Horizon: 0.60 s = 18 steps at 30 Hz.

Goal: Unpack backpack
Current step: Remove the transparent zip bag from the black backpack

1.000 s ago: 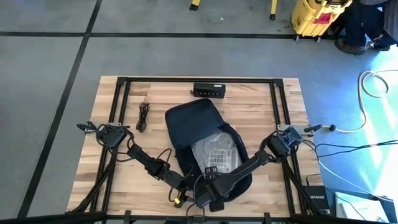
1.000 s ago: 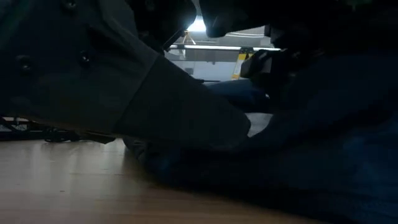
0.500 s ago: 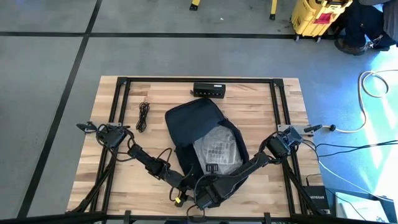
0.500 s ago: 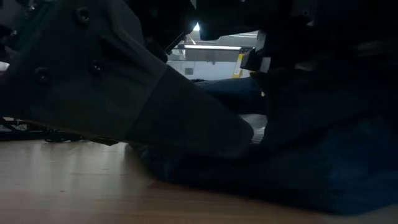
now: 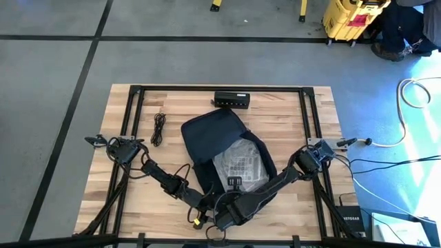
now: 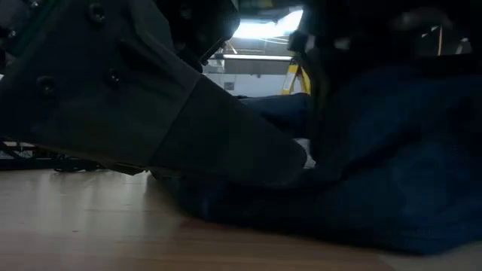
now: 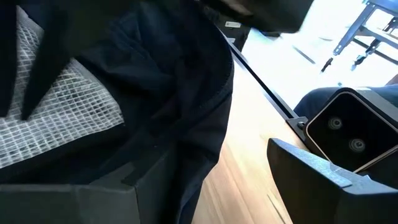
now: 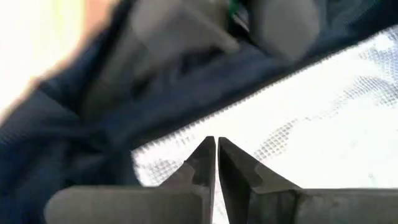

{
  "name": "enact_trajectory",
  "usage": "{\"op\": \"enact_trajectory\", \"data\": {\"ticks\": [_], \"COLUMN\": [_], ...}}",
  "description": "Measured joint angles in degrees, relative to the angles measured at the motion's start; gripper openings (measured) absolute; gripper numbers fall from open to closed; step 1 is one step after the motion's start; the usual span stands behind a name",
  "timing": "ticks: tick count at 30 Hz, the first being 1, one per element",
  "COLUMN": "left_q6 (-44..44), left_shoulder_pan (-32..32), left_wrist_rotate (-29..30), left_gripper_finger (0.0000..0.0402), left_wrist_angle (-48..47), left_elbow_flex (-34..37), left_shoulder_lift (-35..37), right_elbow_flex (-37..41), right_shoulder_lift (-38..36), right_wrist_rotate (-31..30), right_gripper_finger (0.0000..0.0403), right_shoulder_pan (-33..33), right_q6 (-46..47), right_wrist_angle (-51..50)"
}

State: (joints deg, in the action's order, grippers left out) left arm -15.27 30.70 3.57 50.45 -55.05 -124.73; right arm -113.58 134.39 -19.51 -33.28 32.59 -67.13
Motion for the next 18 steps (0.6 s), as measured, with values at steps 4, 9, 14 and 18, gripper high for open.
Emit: {"op": "enact_trajectory", "data": {"ticks": [4, 9, 14, 18], "left_q6": [0.22, 0.53, 0.92, 1.26], "left_shoulder_pan": [0.04, 0.11, 0.18, 0.31], "left_wrist_rotate": [-0.02, 0.0, 0.03, 0.12], "left_gripper_finger": [0.0237, 0.0237, 0.0237, 0.0237], "left_wrist_angle": [-0.04, -0.05, -0.14, -0.21], "left_elbow_flex": [0.0, 0.0, 0.0, 0.0], "left_shoulder_lift": [0.0, 0.0, 0.0, 0.0], "right_elbow_flex": [-0.27, -0.31, 1.1, 4.42], "right_shoulder_lift": [0.0, -0.04, -0.22, -0.01], "right_wrist_rotate": [1.47, 0.82, -3.92, -4.74], "right_gripper_finger": [0.0018, 0.009, 0.0193, 0.025], "right_shoulder_pan": [0.04, -0.07, -0.77, -0.98], "right_q6": [4.09, 12.35, 18.39, 22.64], "right_wrist_angle": [5.42, 7.14, 7.28, 7.41]}}
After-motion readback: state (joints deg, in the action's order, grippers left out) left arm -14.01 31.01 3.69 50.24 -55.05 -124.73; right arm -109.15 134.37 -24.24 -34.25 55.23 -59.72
